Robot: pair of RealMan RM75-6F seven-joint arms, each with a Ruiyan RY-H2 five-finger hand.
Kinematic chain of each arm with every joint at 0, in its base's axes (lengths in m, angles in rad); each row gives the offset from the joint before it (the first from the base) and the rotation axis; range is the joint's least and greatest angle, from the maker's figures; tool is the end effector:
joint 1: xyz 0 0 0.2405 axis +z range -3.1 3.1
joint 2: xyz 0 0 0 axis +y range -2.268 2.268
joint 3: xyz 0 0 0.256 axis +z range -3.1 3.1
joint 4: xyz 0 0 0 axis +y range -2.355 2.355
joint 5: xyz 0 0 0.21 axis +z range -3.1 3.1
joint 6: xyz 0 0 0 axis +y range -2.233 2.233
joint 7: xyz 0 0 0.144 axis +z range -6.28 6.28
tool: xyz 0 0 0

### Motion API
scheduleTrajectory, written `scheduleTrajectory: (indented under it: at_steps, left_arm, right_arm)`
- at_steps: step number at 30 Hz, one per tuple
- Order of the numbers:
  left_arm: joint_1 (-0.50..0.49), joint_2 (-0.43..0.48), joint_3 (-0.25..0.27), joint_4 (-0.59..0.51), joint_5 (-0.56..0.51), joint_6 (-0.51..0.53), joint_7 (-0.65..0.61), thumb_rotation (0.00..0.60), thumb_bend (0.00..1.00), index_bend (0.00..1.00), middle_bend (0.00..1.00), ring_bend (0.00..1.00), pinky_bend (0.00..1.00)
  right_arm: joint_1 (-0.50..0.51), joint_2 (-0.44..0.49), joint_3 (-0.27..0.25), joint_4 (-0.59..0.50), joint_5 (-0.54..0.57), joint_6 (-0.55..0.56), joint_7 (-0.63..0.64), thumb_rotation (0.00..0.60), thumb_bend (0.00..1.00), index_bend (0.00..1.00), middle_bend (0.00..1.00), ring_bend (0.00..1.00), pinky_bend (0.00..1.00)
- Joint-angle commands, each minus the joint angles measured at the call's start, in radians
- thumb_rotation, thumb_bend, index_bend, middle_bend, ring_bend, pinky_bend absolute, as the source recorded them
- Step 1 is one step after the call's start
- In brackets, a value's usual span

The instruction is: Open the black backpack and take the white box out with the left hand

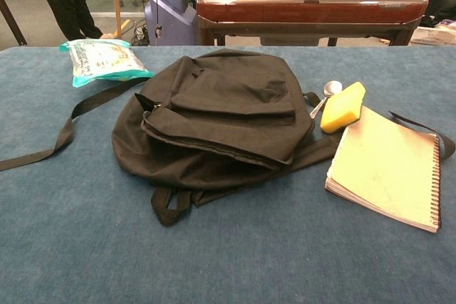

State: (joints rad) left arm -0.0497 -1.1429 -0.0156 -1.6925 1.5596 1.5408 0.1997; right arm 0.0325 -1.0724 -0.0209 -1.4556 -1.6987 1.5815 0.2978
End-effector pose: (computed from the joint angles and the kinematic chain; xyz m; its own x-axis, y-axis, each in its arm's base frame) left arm -0.2904 0.1619 0.1449 0.4845 -0.0080 0.8748 0.8740 -0.0372 -0.4844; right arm -0.3266 -0.1491 0.1793 0.3124 -0.0377 0.9492 -0.9406 -0.1519 0.3036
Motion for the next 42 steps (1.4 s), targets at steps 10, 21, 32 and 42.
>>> scheduleTrajectory:
  at_steps: [10, 21, 32, 42]
  left_arm:
    - [0.002, 0.000, 0.002, 0.001, -0.001, 0.000, 0.000, 0.600, 0.18, 0.28, 0.33, 0.22, 0.16]
    - [-0.001, 0.000, -0.004, -0.004, -0.001, 0.003, -0.001, 0.600, 0.18, 0.28, 0.33, 0.22, 0.16]
    - [-0.002, 0.007, -0.001, -0.015, 0.022, 0.013, -0.003, 0.600, 0.18, 0.28, 0.33, 0.22, 0.16]
    - [0.005, 0.012, 0.001, -0.018, 0.019, 0.019, -0.006, 0.600, 0.18, 0.28, 0.33, 0.22, 0.16]
  right_arm:
    - [0.011, 0.003, -0.005, -0.004, -0.004, -0.008, -0.006, 0.600, 0.27, 0.23, 0.26, 0.19, 0.17]
    - [0.060, 0.050, -0.021, -0.094, -0.033, -0.082, -0.046, 0.600, 0.27, 0.23, 0.26, 0.19, 0.17]
    - [0.229, 0.057, 0.019, -0.305, -0.046, -0.311, -0.210, 0.600, 0.26, 0.17, 0.22, 0.16, 0.17]
    - [0.388, -0.083, 0.115, -0.415, 0.116, -0.527, -0.374, 0.600, 0.15, 0.07, 0.17, 0.09, 0.17]
